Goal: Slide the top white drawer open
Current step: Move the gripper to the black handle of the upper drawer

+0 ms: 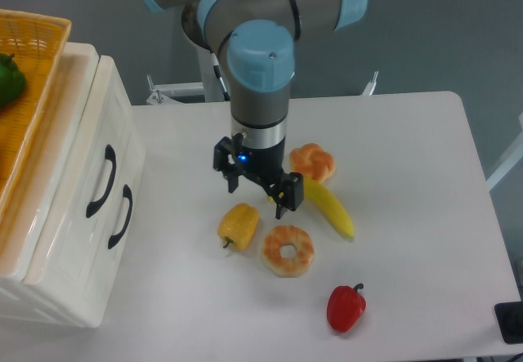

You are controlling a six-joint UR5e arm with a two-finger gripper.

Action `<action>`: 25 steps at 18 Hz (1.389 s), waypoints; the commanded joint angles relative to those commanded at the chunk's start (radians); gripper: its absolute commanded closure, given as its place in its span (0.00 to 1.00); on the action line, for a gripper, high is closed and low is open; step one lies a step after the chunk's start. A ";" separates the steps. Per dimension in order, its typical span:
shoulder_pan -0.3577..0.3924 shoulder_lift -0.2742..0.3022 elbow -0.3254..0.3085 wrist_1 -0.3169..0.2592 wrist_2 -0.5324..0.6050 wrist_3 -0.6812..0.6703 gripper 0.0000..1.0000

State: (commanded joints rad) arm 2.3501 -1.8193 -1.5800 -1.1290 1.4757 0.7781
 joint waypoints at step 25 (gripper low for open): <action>-0.120 -0.028 0.026 -0.113 -0.031 -0.470 0.00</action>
State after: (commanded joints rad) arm 2.2305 -1.8469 -1.5539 -1.2425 1.4450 0.3083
